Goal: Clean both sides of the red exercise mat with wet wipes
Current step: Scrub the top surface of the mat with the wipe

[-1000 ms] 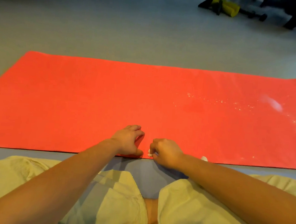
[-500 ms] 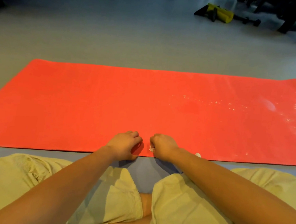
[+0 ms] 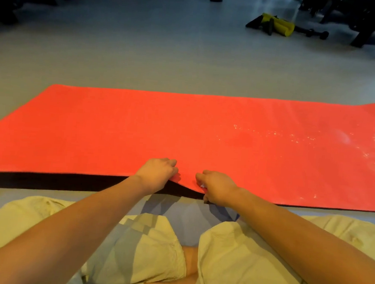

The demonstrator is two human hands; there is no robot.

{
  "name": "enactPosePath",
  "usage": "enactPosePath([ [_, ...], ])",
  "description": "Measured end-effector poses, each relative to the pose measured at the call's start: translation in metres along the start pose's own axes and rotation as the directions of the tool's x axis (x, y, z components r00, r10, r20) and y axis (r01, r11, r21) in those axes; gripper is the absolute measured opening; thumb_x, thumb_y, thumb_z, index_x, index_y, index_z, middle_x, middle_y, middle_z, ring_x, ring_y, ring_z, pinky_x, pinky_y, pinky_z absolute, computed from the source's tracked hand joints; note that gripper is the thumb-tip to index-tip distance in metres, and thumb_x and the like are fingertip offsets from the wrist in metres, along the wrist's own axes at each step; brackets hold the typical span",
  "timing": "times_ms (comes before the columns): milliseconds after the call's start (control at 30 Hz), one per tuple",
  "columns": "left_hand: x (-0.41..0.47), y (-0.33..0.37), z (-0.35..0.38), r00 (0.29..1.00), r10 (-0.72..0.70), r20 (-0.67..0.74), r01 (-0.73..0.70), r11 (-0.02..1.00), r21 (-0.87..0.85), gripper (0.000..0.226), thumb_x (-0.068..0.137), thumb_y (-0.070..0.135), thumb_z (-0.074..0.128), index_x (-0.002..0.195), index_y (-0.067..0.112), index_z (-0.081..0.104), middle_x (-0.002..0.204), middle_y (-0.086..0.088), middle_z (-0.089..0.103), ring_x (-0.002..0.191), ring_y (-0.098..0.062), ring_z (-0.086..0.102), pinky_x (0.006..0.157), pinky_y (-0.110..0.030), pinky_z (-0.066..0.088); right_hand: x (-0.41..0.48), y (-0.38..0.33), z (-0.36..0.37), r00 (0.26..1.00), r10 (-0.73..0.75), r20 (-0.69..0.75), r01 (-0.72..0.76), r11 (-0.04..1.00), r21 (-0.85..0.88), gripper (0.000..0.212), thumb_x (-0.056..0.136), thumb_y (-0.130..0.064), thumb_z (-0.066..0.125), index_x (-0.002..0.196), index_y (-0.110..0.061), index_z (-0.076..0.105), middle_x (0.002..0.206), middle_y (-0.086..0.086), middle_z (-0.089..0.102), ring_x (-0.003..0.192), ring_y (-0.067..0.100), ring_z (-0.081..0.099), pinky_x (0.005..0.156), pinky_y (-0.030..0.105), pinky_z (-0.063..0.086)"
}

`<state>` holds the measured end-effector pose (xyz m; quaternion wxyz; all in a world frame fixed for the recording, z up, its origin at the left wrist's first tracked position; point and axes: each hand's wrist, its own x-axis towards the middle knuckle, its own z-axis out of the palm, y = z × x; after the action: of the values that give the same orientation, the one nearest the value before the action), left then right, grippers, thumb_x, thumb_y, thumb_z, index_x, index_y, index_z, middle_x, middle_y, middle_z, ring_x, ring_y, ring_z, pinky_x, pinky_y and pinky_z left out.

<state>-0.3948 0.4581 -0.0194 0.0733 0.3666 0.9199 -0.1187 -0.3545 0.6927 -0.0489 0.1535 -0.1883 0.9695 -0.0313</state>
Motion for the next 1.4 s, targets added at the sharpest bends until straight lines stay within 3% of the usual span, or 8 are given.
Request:
enactPosePath([
  [267,-0.012,-0.035,-0.016,0.995,-0.085,-0.056,0.086,0.996,0.016,0.030,0.089,0.002,0.056,0.110,0.021,0.066,0.112,-0.002,0.055,0.110,-0.027,0.059,0.066,-0.039,0.040,0.014,-0.021,0.006,0.970,-0.010,-0.244,0.018,0.999,0.029,0.036,0.079,-0.016,0.076,0.105,-0.016,0.051,0.103,0.005,0.053,0.089,0.031,0.053,0.055,0.037,0.037],
  [400,-0.028,-0.046,-0.001,0.992,-0.115,-0.056,0.114,0.993,-0.018,0.031,0.095,0.005,0.054,0.115,0.025,0.067,0.114,-0.001,0.056,0.114,-0.026,0.058,0.066,-0.037,0.034,0.026,-0.039,0.017,0.974,-0.049,-0.222,0.056,0.998,0.022,0.036,0.081,-0.020,0.075,0.106,-0.018,0.050,0.105,0.003,0.052,0.090,0.029,0.052,0.060,0.044,0.049],
  [733,-0.042,-0.047,0.044,0.976,-0.183,0.117,0.193,0.977,-0.085,0.032,0.093,0.013,0.058,0.121,0.027,0.064,0.117,-0.002,0.055,0.113,-0.027,0.058,0.075,-0.040,0.049,0.036,-0.050,0.037,0.970,-0.159,-0.182,0.160,0.987,-0.010,0.030,0.087,-0.026,0.072,0.111,-0.020,0.056,0.107,0.000,0.056,0.095,0.026,0.055,0.068,0.044,0.051],
  [900,-0.037,-0.055,0.047,0.980,-0.181,0.087,0.186,0.981,-0.061,0.024,0.089,0.023,0.069,0.112,0.031,0.065,0.110,0.003,0.056,0.106,-0.025,0.061,0.067,-0.036,0.045,0.039,-0.052,0.038,0.963,-0.181,-0.201,0.186,0.983,0.008,0.020,0.090,-0.018,0.064,0.110,-0.018,0.059,0.103,0.002,0.057,0.093,0.029,0.056,0.068,0.045,0.051],
  [1067,-0.045,-0.070,0.047,0.976,-0.201,0.088,0.206,0.977,-0.058,0.018,0.103,0.026,0.053,0.114,0.029,0.066,0.113,0.001,0.058,0.110,-0.026,0.061,0.068,-0.034,0.039,0.046,-0.065,0.029,0.947,-0.192,-0.256,0.214,0.975,0.059,0.017,0.092,-0.019,0.061,0.109,-0.018,0.064,0.100,0.003,0.059,0.092,0.030,0.057,0.067,0.044,0.051],
  [1233,-0.051,-0.076,0.058,0.947,-0.191,0.259,0.233,0.962,-0.143,0.008,0.094,0.024,0.064,0.102,0.025,0.062,0.109,-0.001,0.059,0.099,-0.028,0.063,0.072,-0.035,0.047,0.044,-0.076,0.043,0.948,-0.234,-0.213,0.251,0.967,0.054,0.021,0.093,-0.030,0.065,0.112,-0.020,0.063,0.104,0.001,0.057,0.098,0.026,0.056,0.070,0.042,0.051],
  [1333,-0.036,-0.076,0.046,0.919,-0.183,0.349,0.273,0.935,-0.227,0.032,0.085,0.052,0.074,0.096,0.023,0.063,0.106,-0.005,0.057,0.091,-0.026,0.059,0.072,-0.032,0.047,0.046,-0.072,0.044,0.945,-0.237,-0.225,0.265,0.959,0.103,0.023,0.100,-0.035,0.054,0.115,-0.024,0.068,0.103,-0.001,0.056,0.098,0.024,0.055,0.075,0.040,0.050],
  [1400,-0.020,-0.076,0.039,0.920,-0.173,0.351,0.282,0.915,-0.289,0.046,0.082,0.063,0.073,0.105,0.023,0.067,0.115,-0.006,0.054,0.105,-0.027,0.059,0.081,-0.032,0.047,0.047,-0.071,0.046,0.935,-0.267,-0.234,0.299,0.948,0.113,0.024,0.102,-0.031,0.049,0.111,-0.025,0.070,0.100,-0.001,0.055,0.096,0.024,0.055,0.074,0.041,0.051],
])
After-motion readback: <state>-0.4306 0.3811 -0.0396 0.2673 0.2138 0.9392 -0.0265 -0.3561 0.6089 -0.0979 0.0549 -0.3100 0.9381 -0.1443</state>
